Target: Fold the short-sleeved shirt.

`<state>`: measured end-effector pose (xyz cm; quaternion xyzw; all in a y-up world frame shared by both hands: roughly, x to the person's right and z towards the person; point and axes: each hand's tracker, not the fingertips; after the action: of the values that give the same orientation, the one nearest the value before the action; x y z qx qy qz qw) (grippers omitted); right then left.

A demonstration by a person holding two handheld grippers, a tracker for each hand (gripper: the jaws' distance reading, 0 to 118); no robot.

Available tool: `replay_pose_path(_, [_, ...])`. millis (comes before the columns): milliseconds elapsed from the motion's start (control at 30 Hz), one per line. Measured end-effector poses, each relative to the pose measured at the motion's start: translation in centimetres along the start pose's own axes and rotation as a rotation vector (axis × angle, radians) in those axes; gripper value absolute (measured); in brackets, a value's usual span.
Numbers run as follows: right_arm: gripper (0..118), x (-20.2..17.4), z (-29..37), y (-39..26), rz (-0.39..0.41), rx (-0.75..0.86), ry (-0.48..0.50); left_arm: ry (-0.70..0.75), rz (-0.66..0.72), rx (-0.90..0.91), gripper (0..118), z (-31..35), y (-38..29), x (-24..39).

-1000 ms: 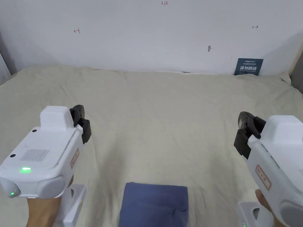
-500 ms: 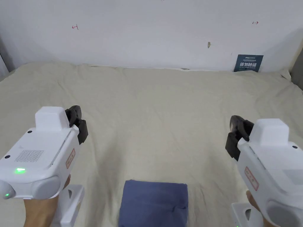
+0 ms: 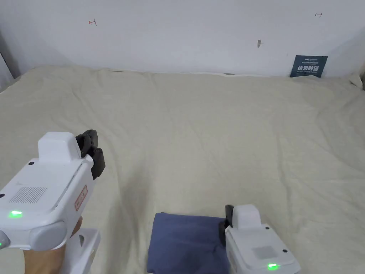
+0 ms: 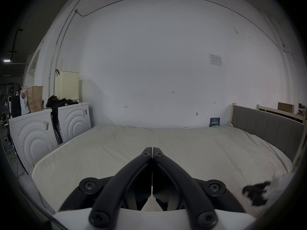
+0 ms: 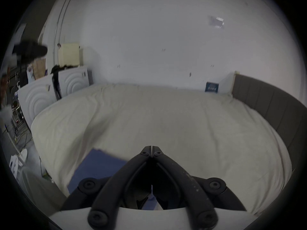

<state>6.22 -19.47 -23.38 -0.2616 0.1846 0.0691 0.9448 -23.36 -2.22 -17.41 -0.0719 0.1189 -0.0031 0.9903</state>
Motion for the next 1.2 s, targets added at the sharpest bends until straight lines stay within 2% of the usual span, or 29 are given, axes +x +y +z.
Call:
replay_pose_path(333, [2, -2.2, -4.6, -6.9, 0.004, -0.220, 0.039, -0.066, 0.039, -0.145, 0, -0.6, -3.4, 0.3])
replay_pose_path(400, [1, -2.1, -4.7, -7.7, -0.013, -0.152, 0.034, -0.101, 0.086, -0.208, 0, -1.1, -4.5, 0.4])
replay_pose_path(533, [1, -1.7, -4.6, -7.7, -0.049, -0.163, 0.048, -0.182, 0.218, -0.368, 3, -2.4, -7.3, 0.6])
replay_pose_path(567, [1, -1.7, -4.6, -7.6, -0.042, -0.164, 0.051, -0.203, 0.261, -0.417, 9, -2.7, -8.1, 0.7])
replay_pose_path(600, [1, -1.7, -4.6, -7.6, -0.031, -0.164, 0.052, -0.235, 0.288, -0.484, 28, -3.2, -8.9, 0.7])
replay_pose_path(633, [1, -1.7, -4.6, -7.6, -0.026, -0.165, 0.051, -0.267, 0.306, -0.558, 51, -3.9, -9.7, 0.8])
replay_pose_path(700, [1, -1.5, -4.6, -7.6, -0.024, -0.166, 0.056, -0.307, 0.307, -0.702, 106, -5.1, -11.6, 1.5])
replay_pose_path(733, [1, -1.4, -4.6, -7.6, -0.032, -0.166, 0.059, -0.315, 0.308, -0.750, 117, -5.6, -12.5, 1.9])
replay_pose_path(967, [1, -1.3, -4.6, -7.5, -0.026, -0.169, 0.072, -0.416, 0.333, -0.997, 117, -9.3, -17.3, 2.5])
replay_pose_path(1033, [1, -1.3, -4.6, -7.6, -0.024, -0.168, 0.074, -0.442, 0.391, -1.024, 101, -10.2, -18.3, 2.2])
replay_pose_path(1067, [1, -1.3, -4.6, -7.6, -0.022, -0.167, 0.075, -0.448, 0.427, -1.036, 87, -10.6, -18.8, 2.0])
replay_pose_path(1100, [1, -1.3, -4.6, -7.6, -0.022, -0.167, 0.076, -0.453, 0.467, -1.044, 63, -10.7, -19.2, 1.8])
replay_pose_path(1133, [1, -1.2, -4.6, -7.6, -0.022, -0.167, 0.077, -0.468, 0.505, -1.065, 50, -11.0, -19.6, 1.7])
replay_pose_path(1200, [1, -1.2, -4.6, -7.5, -0.016, -0.171, 0.079, -0.479, 0.533, -1.077, 47, -11.1, -20.0, 1.8])
